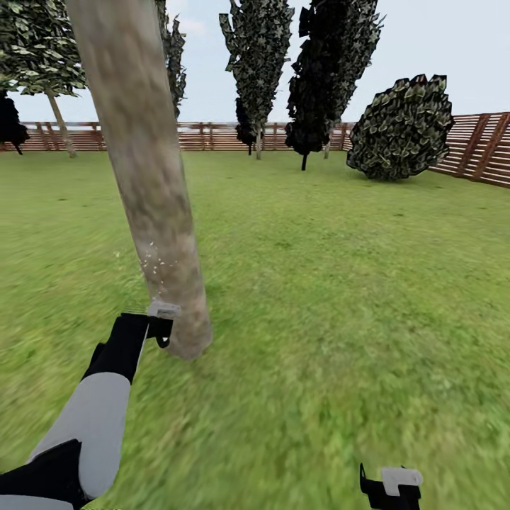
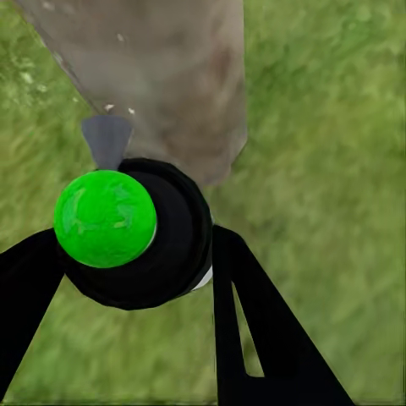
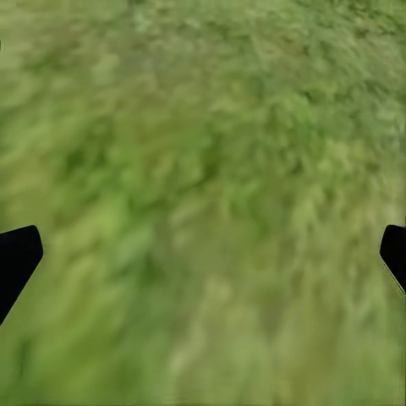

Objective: In the garden, pick up the pesticide atomizer on the floor and spray pesticide onto both trees until each tree trunk is fully covered.

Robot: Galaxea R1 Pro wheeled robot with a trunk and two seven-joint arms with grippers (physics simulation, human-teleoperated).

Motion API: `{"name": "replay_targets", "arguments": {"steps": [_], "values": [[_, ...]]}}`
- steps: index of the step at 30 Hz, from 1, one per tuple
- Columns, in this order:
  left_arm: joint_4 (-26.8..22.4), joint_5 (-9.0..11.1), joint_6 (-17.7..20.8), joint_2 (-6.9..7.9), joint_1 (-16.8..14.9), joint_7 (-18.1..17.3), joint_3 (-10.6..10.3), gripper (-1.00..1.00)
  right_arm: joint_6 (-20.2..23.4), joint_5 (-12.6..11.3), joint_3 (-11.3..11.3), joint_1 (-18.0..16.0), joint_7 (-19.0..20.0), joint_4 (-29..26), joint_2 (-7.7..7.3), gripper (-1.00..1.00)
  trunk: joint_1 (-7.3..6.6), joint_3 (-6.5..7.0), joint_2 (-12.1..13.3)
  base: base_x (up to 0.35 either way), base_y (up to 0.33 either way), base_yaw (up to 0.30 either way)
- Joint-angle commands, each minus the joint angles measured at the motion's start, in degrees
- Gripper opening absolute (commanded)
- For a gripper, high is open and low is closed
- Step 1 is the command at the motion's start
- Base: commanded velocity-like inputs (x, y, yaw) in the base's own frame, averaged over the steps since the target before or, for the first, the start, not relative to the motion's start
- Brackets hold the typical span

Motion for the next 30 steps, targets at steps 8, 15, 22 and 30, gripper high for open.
{"name": "replay_targets", "arguments": {"steps": [8,15,22,30], "values": [[0.01,-0.06,-0.03,-1.93,0.59,0.53,0.17,-1.0,0.0,0.0,0.0,0.0,0.0,0.0,0.0,1.0,0.0,0.0,0.0,0.125,-0.274,0.254],[0.15,0.57,-0.43,3.05,2.18,1.72,0.08,-1.0,0.0,0.0,0.0,0.0,0.0,0.0,0.0,1.0,0.0,0.0,0.0,0.125,-0.274,0.022],[0.22,0.15,-0.68,-2.17,3.23,1.77,-0.1,-1.0,0.0,0.0,0.0,0.0,0.0,0.0,0.0,1.0,0.0,0.0,0.0,0.125,-0.274,0.003],[0.13,0.62,-0.79,6.86,7.07,1.7,1.78,-1.0,0.0,0.0,0.0,0.0,0.0,0.0,0.0,1.0,0.0,0.0,0.0,0.042,-0.069,0.241]]}}
